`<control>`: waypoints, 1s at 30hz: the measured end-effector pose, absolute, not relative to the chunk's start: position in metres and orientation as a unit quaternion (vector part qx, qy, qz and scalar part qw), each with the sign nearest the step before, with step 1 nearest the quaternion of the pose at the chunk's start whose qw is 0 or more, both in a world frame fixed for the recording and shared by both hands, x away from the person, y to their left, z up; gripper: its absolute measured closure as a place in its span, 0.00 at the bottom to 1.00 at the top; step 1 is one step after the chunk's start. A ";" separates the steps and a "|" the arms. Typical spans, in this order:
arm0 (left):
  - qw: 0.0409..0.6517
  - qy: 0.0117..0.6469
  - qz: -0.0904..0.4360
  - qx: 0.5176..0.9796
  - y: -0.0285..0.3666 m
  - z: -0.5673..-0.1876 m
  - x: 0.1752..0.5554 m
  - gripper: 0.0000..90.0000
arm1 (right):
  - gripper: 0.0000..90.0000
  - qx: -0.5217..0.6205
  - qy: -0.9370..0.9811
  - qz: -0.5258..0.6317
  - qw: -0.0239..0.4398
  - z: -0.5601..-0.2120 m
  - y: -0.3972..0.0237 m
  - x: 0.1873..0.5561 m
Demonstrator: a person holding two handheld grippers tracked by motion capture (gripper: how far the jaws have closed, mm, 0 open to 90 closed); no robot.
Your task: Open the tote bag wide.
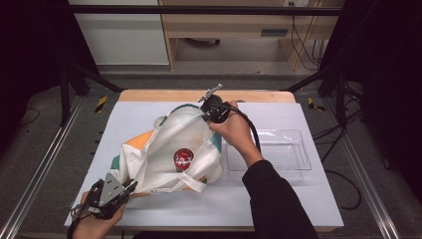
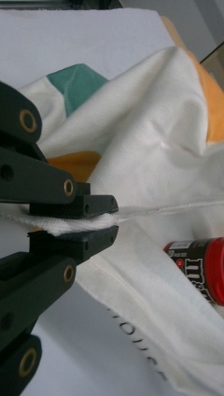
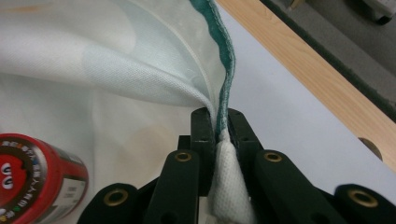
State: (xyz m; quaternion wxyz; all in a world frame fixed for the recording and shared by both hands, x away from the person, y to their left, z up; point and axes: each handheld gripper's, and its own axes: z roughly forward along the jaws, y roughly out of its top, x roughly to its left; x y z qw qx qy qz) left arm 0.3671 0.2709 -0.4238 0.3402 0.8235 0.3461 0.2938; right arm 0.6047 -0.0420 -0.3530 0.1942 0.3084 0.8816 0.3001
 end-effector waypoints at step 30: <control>0.383 0.364 0.289 0.798 0.271 -0.442 0.365 0.87 | 0.45 0.314 0.869 0.325 0.201 -0.345 -0.058 0.573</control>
